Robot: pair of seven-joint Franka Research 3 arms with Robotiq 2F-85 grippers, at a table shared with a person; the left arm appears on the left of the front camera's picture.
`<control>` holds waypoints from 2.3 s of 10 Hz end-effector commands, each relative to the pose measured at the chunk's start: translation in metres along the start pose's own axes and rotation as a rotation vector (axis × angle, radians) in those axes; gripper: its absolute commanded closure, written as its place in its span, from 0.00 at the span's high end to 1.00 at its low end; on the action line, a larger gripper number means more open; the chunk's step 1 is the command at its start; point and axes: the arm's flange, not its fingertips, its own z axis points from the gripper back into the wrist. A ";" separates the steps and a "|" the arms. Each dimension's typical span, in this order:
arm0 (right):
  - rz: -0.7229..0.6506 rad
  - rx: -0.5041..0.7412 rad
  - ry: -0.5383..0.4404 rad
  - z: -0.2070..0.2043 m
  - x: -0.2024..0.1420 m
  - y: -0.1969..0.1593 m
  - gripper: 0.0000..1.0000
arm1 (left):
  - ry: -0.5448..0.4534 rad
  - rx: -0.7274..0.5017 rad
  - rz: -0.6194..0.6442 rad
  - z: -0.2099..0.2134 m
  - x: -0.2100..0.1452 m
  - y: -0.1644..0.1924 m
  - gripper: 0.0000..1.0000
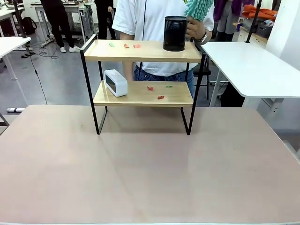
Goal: Clean the shelf.
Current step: Pick up the Duster from the human.
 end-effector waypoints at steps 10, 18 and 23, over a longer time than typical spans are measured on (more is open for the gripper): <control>0.054 -0.030 0.112 -0.013 -0.013 0.018 1.00 | 0.063 -0.005 -0.087 0.009 -0.005 -0.023 1.00; 0.037 -0.111 0.153 -0.130 0.013 0.086 1.00 | 0.063 -0.005 -0.087 0.009 -0.005 -0.023 1.00; 0.031 -0.112 0.202 -0.173 0.005 0.100 1.00 | 0.063 -0.005 -0.087 0.009 -0.005 -0.023 1.00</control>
